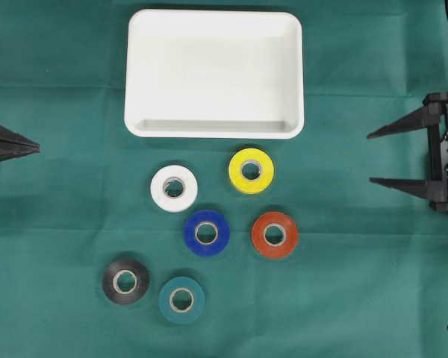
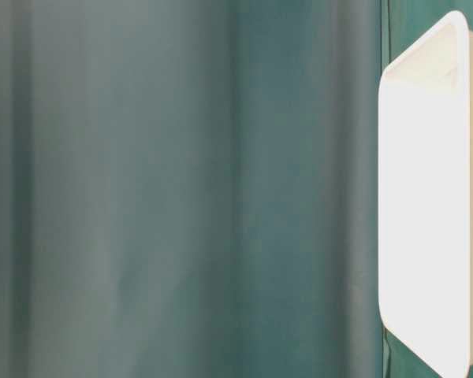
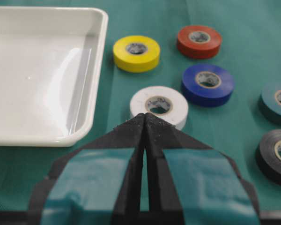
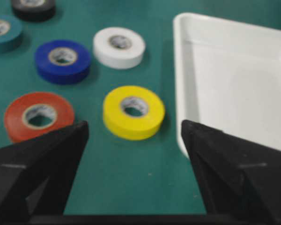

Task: Put the tape into the white case with the right arm.
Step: 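Open the right gripper and start moving it toward the tape rolls, then move the right gripper over the white tape roll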

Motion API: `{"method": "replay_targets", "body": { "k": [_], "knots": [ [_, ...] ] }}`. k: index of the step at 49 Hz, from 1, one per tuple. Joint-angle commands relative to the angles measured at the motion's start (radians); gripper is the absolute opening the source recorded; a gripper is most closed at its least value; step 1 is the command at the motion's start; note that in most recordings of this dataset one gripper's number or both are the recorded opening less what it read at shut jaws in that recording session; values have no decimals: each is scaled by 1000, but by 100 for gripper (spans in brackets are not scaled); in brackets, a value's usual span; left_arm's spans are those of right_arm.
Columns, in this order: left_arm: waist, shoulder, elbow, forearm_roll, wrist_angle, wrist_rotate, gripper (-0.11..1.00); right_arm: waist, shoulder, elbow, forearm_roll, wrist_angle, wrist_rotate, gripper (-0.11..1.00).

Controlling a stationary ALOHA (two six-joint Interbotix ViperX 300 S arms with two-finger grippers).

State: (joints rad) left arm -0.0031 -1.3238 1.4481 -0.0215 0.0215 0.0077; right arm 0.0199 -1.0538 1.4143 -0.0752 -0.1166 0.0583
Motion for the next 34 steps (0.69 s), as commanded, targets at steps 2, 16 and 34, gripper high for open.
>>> {"method": "replay_targets", "body": {
  "k": [2, 16, 34],
  "knots": [
    [-2, 6, -9, 0, -2, 2, 0, 41, 5, -5, -5, -3, 0, 55],
    [-2, 6, -8, 0, -3, 2, 0, 77, 9, -3, -26, -3, 2, 55],
    [0, 6, -6, 0, -3, 2, 0, 77, 146, -66, -28, -9, 3, 54]
  ]
}}
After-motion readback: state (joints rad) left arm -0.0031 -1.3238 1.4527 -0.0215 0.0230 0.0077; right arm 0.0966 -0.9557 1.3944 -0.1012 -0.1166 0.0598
